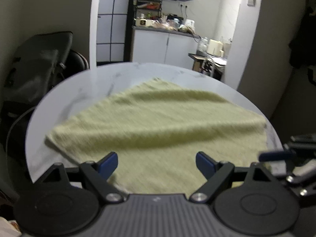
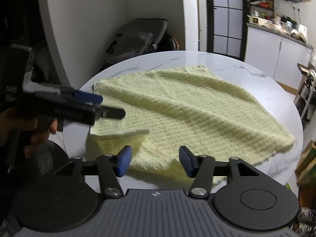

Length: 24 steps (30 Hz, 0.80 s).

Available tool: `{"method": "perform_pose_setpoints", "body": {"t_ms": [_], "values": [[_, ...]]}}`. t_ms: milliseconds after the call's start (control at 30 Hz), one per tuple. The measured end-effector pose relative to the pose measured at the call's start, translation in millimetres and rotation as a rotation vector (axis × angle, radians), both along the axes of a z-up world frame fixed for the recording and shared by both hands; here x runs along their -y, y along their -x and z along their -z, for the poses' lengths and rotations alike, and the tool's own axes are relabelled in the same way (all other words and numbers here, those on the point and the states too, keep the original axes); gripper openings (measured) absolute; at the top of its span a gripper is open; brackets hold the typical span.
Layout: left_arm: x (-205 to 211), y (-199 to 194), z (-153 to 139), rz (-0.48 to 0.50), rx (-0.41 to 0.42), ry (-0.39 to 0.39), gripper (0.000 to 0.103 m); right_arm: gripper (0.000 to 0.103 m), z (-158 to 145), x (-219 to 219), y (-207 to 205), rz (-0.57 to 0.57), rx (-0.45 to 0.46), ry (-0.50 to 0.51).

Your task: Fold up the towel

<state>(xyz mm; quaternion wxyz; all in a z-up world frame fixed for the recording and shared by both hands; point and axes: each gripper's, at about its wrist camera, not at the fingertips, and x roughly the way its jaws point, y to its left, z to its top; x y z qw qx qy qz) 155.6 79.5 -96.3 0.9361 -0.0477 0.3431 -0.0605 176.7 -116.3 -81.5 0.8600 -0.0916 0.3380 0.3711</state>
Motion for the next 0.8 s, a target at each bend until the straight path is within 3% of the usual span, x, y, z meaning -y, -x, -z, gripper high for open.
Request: {"method": "perform_pose_setpoints", "body": {"t_ms": [200,800], "values": [[12,19,2,0.029,-0.011,-0.068,0.088,0.061,5,0,0,-0.043,0.016,-0.003],[21,41,-2,0.026,-0.028,-0.045,0.088,0.059,5,21,21,-0.102,-0.005,-0.061]]}}
